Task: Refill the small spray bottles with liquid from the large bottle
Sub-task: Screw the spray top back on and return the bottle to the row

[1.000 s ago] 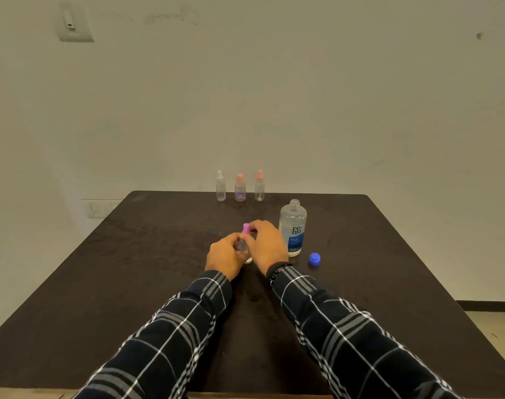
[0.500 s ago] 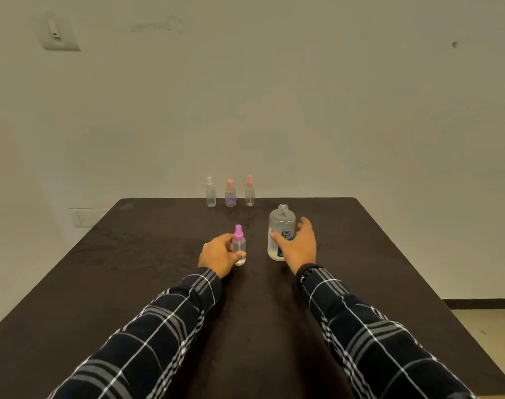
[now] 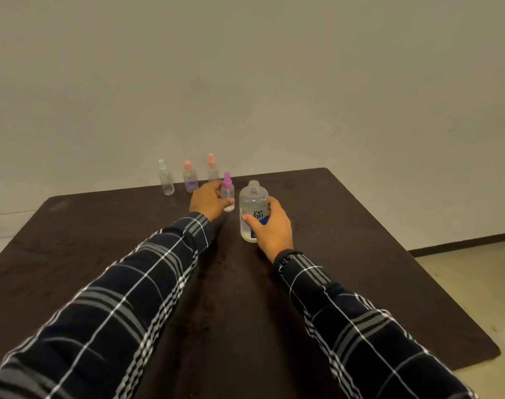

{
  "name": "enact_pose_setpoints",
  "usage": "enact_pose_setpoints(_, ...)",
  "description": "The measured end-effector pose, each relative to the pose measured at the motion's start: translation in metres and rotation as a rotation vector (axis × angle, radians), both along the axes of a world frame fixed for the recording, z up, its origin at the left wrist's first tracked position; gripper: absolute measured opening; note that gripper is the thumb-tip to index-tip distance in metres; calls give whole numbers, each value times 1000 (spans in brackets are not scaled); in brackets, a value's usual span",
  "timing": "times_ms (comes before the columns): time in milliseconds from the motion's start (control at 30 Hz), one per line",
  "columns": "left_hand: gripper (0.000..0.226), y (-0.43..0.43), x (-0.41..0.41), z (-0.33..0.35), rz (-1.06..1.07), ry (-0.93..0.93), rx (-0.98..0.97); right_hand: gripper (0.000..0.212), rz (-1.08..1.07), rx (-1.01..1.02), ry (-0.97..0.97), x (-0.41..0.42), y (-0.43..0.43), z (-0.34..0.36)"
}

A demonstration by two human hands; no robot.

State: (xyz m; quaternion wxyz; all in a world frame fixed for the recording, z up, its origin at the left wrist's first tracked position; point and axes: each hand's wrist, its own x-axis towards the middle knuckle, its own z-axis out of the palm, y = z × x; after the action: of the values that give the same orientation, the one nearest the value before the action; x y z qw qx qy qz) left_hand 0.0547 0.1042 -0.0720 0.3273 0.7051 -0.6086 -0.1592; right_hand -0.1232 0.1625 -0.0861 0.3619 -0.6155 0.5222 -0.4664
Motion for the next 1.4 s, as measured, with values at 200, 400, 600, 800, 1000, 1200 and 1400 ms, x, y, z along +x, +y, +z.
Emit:
enact_pose_setpoints(200, 49, -59, -3, -5, -8, -2, -19, 54, -23, -22, 5, 2, -5, -6)
enact_pose_setpoints(400, 53, -102, -19, -15, -3, 121, -42, 57, -53, -34, 41, 5, -11, -11)
enact_pose_setpoints(600, 43, -119, -25, -30, 70, 140, -52, 57, -62, -37, 88, 6, -14, -13)
enact_pose_setpoints(800, 41, -127, -23, -34, 119, 130, -72, 59, -56, -32, 102, 7, -13, -11)
enact_pose_setpoints(1000, 45, -132, -24, -36, 117, 102, -108, 59, -57, -35, 113, 7, -13, -10)
enact_pose_setpoints(1200, 50, -119, -27, -36, 115, 24, -62, 61, -62, -30, 127, 7, -12, -10)
enact_pose_setpoints(1400, 32, -90, -18, -18, 164, -129, -234, 59, -74, -50, 144, 8, -9, -7)
